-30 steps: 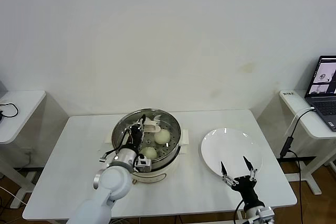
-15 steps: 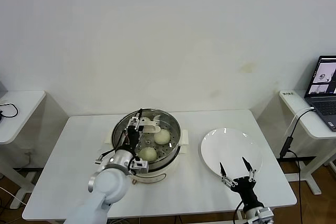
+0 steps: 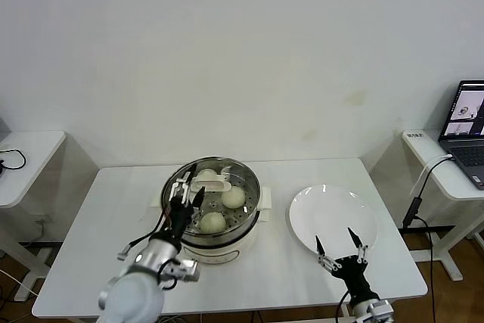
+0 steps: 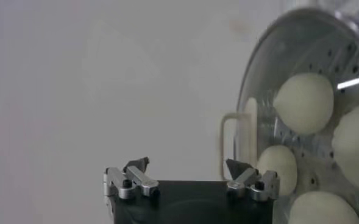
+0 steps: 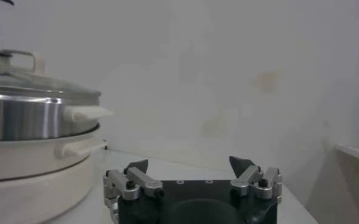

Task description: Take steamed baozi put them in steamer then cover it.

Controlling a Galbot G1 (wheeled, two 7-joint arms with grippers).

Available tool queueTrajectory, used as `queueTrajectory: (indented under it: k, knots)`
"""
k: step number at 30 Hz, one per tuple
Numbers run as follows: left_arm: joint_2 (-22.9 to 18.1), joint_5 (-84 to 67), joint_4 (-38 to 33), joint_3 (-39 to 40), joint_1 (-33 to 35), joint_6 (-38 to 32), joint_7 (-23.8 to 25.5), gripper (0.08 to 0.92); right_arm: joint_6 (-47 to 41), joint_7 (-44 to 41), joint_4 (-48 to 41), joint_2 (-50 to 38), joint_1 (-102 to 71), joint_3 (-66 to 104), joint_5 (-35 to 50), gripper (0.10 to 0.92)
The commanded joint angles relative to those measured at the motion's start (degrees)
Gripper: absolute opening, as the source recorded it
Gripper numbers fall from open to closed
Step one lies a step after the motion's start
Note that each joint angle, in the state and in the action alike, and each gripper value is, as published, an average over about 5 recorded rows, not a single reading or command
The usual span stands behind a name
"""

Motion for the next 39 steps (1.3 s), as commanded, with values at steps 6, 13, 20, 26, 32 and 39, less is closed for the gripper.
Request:
queueTrajectory:
  k: [6, 13, 20, 26, 32, 39]
  knots:
    - [-7.41, -53.19, -2.84, -16.37, 29.36, -25.91, -17.57, 0.823, 0.12, -0.04, 0.86, -0.16, -1.22, -1.13, -0.52, 0.823]
    - [-10.63, -69.37, -0.62, -19.33, 36.40, -27.49, -20.81, 0.823, 0.32, -0.24, 2.52, -1.97, -4.46, -0.89, 0.01, 0.823]
    - [-11.32, -73.61, 2.42, -22.99, 38.00, -27.63, -22.20, 0.823, 0.56, -0.55, 1.83, -3.27, -6.45, -0.57, 0.88, 0.823]
    - [-12.26, -73.75, 4.84, -23.45, 39.73, -29.44, -22.40, 0.823, 0.80, -0.68, 1.09, -3.36, -7.08, -0.05, 1.19, 0.823]
    - [-12.45, -74.64, 5.58, -23.89, 39.57, -30.90, -21.07, 0.823, 0.32, -0.64, 1.23, -3.13, -7.16, -0.92, 1.12, 0.823]
    - [-13.00, -74.69, 4.87, -23.69, 38.76, -30.51, -19.70, 0.823, -0.14, -0.46, 1.71, -2.69, -7.15, -2.12, 1.12, 0.823]
